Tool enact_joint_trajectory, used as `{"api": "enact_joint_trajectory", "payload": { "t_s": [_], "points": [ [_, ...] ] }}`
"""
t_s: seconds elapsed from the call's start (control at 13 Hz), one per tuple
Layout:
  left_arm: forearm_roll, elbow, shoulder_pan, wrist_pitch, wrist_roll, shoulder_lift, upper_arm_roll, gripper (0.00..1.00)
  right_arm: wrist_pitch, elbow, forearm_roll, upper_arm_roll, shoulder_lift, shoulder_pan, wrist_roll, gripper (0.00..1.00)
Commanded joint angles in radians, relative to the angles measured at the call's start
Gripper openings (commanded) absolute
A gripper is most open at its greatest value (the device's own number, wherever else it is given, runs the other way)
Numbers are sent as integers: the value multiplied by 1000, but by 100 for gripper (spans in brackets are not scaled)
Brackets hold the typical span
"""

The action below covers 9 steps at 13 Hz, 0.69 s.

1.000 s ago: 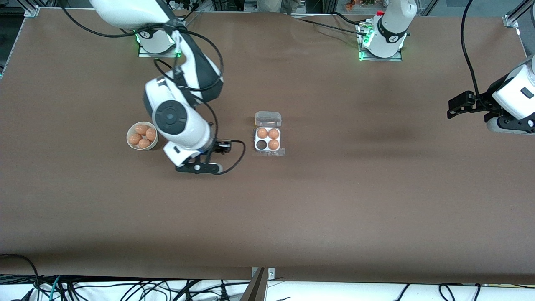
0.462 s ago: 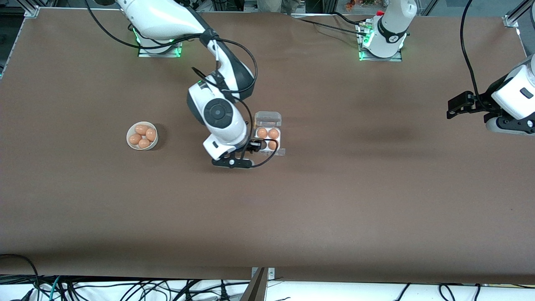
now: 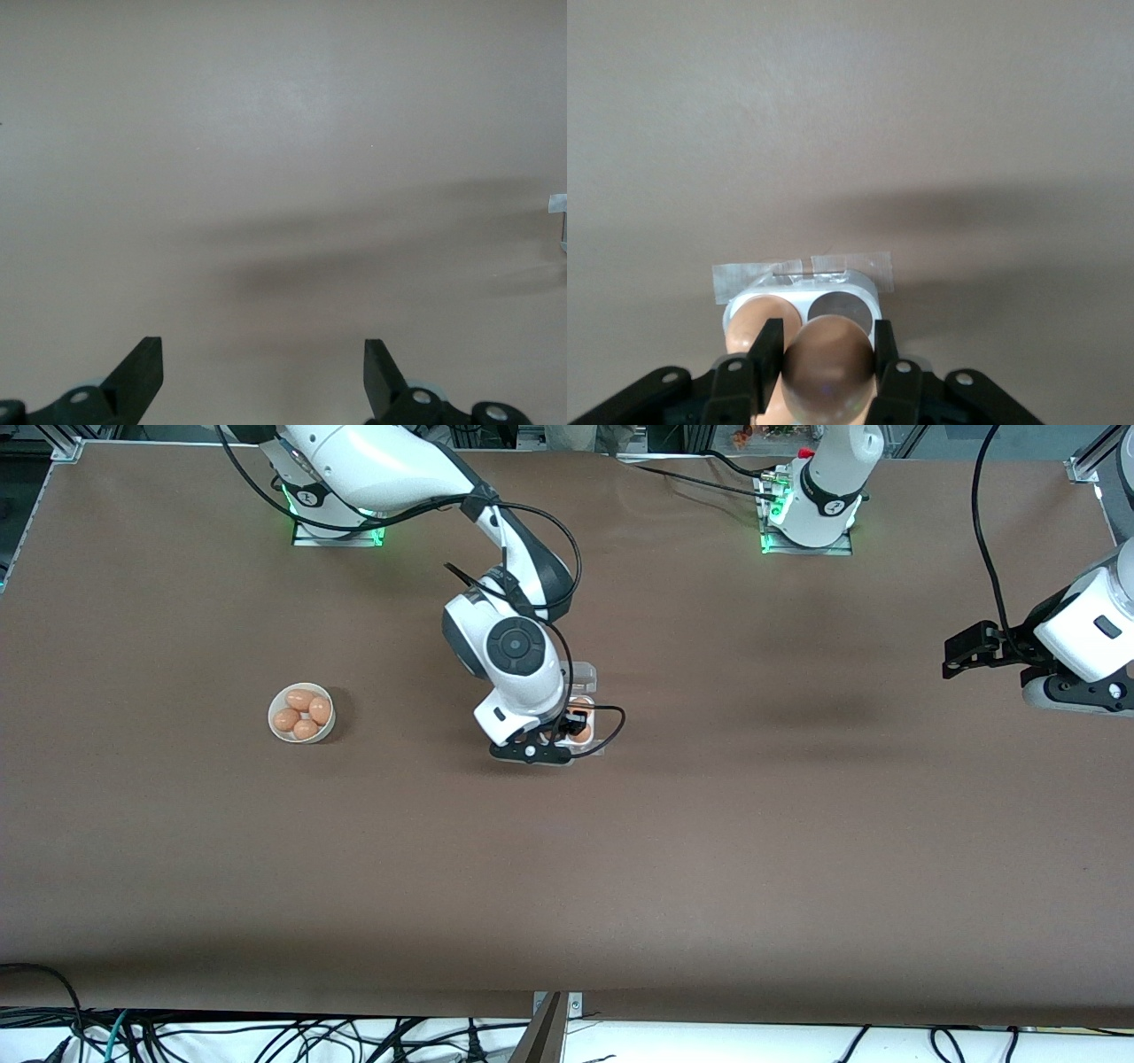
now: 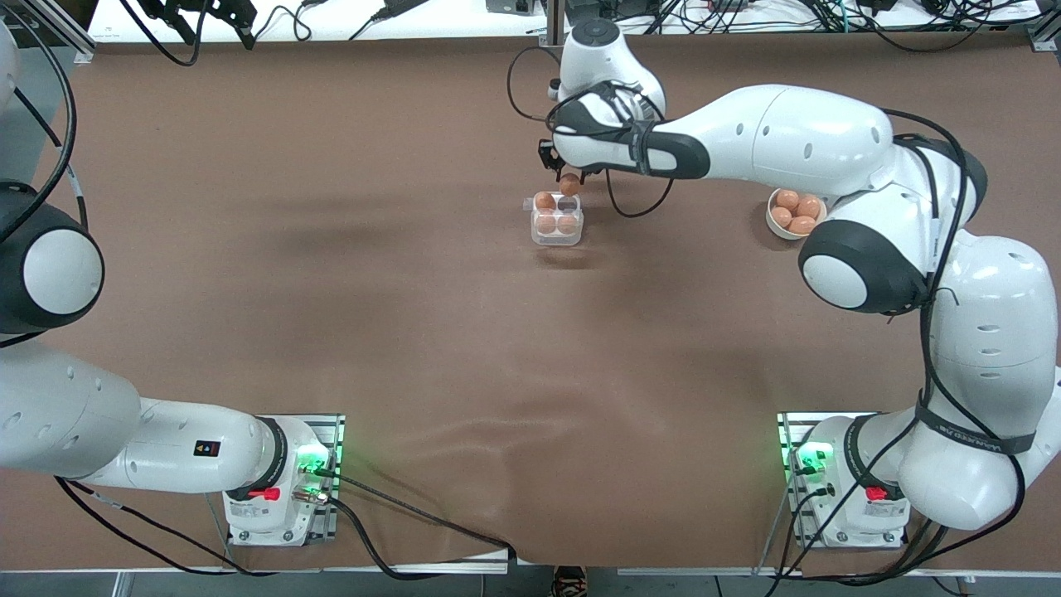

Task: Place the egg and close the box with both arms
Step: 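Carry the egg to the carton's empty slot and lower it, then open the right gripper and raise it while the left gripper approaches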

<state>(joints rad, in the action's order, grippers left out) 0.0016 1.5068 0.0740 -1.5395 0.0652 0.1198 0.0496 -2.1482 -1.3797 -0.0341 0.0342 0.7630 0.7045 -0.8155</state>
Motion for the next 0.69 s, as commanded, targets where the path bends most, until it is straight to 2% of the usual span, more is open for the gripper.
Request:
{"api": "enact_joint_trajectory", "payload": {
  "t_s": [0.0, 0.31, 0.38, 0.46, 0.62],
  "points": [
    [14, -25, 6, 12, -8, 12, 0, 100, -24, 27, 36, -10, 35, 21, -46, 0],
    [8, -25, 21, 13, -15, 15, -10, 100, -35, 16, 45, -13, 38, 33, -57, 0],
    [8, -23, 23, 13, -34, 17, -17, 100, -35, 16, 46, -13, 42, 32, -57, 62],
    [6, -23, 24, 13, -62, 26, -36, 100, -35, 16, 48, -13, 44, 32, -57, 99],
    [6, -19, 33, 13, -141, 41, -86, 100, -35, 16, 48, -13, 44, 32, -57, 100]
  ]
}}
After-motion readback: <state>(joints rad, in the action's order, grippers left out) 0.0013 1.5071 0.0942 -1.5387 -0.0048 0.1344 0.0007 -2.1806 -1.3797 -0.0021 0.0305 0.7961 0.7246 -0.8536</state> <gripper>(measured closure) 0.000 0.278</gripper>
